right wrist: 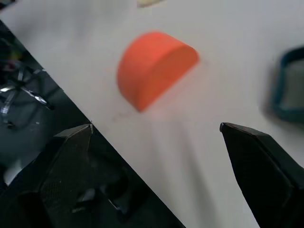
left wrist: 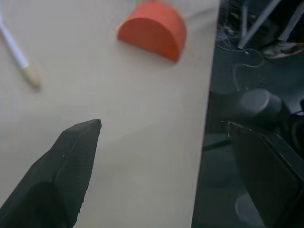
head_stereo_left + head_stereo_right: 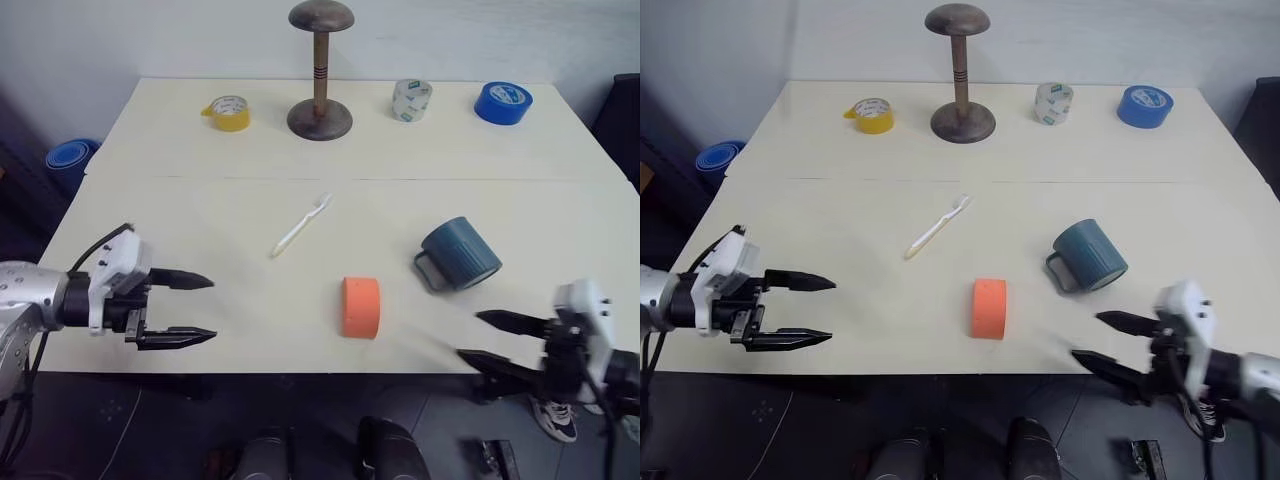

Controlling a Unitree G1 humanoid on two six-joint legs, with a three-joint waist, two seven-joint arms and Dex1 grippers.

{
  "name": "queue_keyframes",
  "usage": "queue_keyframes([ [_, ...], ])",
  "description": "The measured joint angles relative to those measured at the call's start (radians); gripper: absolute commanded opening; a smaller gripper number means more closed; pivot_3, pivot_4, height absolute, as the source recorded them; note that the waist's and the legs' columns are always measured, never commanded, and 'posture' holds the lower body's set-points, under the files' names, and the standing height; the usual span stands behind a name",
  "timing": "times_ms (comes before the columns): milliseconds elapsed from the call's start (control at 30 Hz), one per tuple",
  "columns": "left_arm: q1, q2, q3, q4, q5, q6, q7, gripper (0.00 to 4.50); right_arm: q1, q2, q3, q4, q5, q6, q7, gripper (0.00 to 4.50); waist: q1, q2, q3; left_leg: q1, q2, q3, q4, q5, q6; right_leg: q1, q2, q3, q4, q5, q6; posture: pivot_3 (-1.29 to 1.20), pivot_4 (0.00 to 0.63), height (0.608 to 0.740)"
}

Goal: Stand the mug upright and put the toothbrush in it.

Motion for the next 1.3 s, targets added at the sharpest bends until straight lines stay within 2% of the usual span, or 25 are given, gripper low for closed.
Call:
queue_keyframes([
  [133,-0.064,0.006,-0.045,-0.036,-0.013,0.013,-0.021,4.5,-0.111,0.062,0.186,-0.02,0.072,0.088,-0.154,4.48,0.001,0.002,0.001,-0.001,0.0,0.003,0.0,-0.001,0.0,-0.002,0.002,0.005,0.0,0.0,0.0,0.0,0.15,0.74],
  [267,-0.14,0.007,-0.093,-0.03,-0.011,0.016,-0.029,4.5,-0.248,0.123,0.356,0.071,-0.013,0.126,-0.268,4.48,-0.001,0.0,0.001,-0.002,0.0,0.012,0.001,-0.001,0.0,-0.006,0.004,0.008,0.001,0.0,0.0,0.0,0.15,0.74],
  [400,-0.161,0.021,-0.099,-0.031,-0.011,0.023,-0.037,4.5,-0.295,0.186,0.362,0.158,-0.023,0.153,-0.36,4.48,0.007,0.0,0.001,-0.005,0.0,0.018,0.001,-0.001,0.001,-0.015,0.004,0.014,0.007,0.0,0.0,0.0,0.15,0.74],
  [600,-0.187,0.008,-0.109,-0.038,-0.011,0.032,-0.015,4.5,-0.375,0.279,0.389,0.209,-0.019,0.164,-0.39,4.48,0.006,-0.001,0.001,-0.003,0.0,0.022,0.001,-0.001,0.001,-0.016,0.004,0.018,0.007,0.0,0.0,0.0,0.15,0.74],
  [667,-0.192,-0.005,-0.123,-0.039,-0.008,0.03,-0.003,4.5,-0.4,0.323,0.427,0.235,-0.028,0.167,-0.4,4.09,0.005,-0.001,0.001,-0.003,0.0,0.024,0.001,-0.002,0.001,-0.017,0.004,0.02,0.009,0.0,0.0,0.0,0.15,0.74],
  [767,-0.197,-0.008,-0.136,-0.034,-0.002,0.027,0.005,4.5,-0.402,0.329,0.45,0.248,-0.045,0.167,-0.399,3.34,0.005,-0.001,0.001,-0.004,0.0,0.024,0.001,-0.002,0.002,-0.018,0.004,0.02,0.01,0.0,0.0,0.0,0.15,0.74],
  [800,-0.207,-0.008,-0.138,-0.03,0.003,0.024,0.008,4.5,-0.402,0.328,0.45,0.254,-0.053,0.166,-0.396,2.85,0.006,-0.001,0.001,-0.004,0.0,0.024,0.001,-0.002,0.002,-0.018,0.004,0.02,0.01,0.0,0.0,0.0,0.15,0.74],
  [833,-0.215,-0.008,-0.138,-0.029,0.005,0.021,0.011,4.5,-0.403,0.328,0.451,0.254,-0.059,0.165,-0.391,2.58,0.007,-0.001,0.001,-0.004,0.0,0.025,0.001,-0.002,0.002,-0.018,0.004,0.02,0.009,0.0,0.0,0.0,0.15,0.74],
  [867,-0.221,-0.009,-0.138,-0.029,0.006,0.019,0.011,4.5,-0.404,0.327,0.451,0.254,-0.06,0.165,-0.387,2.52,0.007,-0.001,0.001,-0.004,0.0,0.025,0.001,-0.002,0.002,-0.018,0.004,0.02,0.009,0.0,0.0,0.0,0.15,0.74],
  [900,-0.227,-0.009,-0.138,-0.029,0.007,0.017,0.012,4.5,-0.405,0.324,0.45,0.253,-0.061,0.164,-0.382,2.06,0.006,-0.001,0.001,-0.004,0.0,0.025,0.001,-0.002,0.002,-0.018,0.004,0.021,0.009,0.0,0.0,0.0,0.15,0.74],
  [1033,-0.23,-0.022,-0.145,-0.027,0.012,0.01,0.014,4.5,-0.393,0.294,0.437,0.238,-0.053,0.168,-0.365,1.94,0.006,-0.001,0.001,-0.003,0.0,0.026,0.001,-0.002,0.002,-0.018,0.004,0.021,0.009,0.0,0.0,0.0,0.15,0.74],
  [1100,-0.237,-0.042,-0.153,-0.022,0.013,0.007,0.015,4.5,-0.367,0.249,0.384,0.197,0.003,0.177,-0.342,1.94,0.01,-0.001,0.001,-0.004,0.0,0.025,0.002,-0.003,0.003,-0.018,0.004,0.021,0.009,0.0,0.0,0.0,0.15,0.74],
  [1167,-0.252,-0.063,-0.172,-0.017,0.013,0.007,0.017,4.5,-0.328,0.185,0.278,0.149,0.094,0.19,-0.32,1.94,0.013,-0.001,0.001,-0.004,0.0,0.025,0.002,-0.003,0.003,-0.018,0.004,0.021,0.009,0.0,0.0,0.0,0.15,0.74],
  [1300,-0.282,-0.104,-0.203,-0.008,0.013,0.005,0.015,4.5,-0.173,0.019,-0.03,0.132,0.296,0.216,-0.293,1.94,0.013,-0.002,0.001,-0.004,0.0,0.026,0.002,-0.004,0.005,-0.017,0.004,0.022,0.006,0.0,0.001,0.0,0.15,0.74],
])
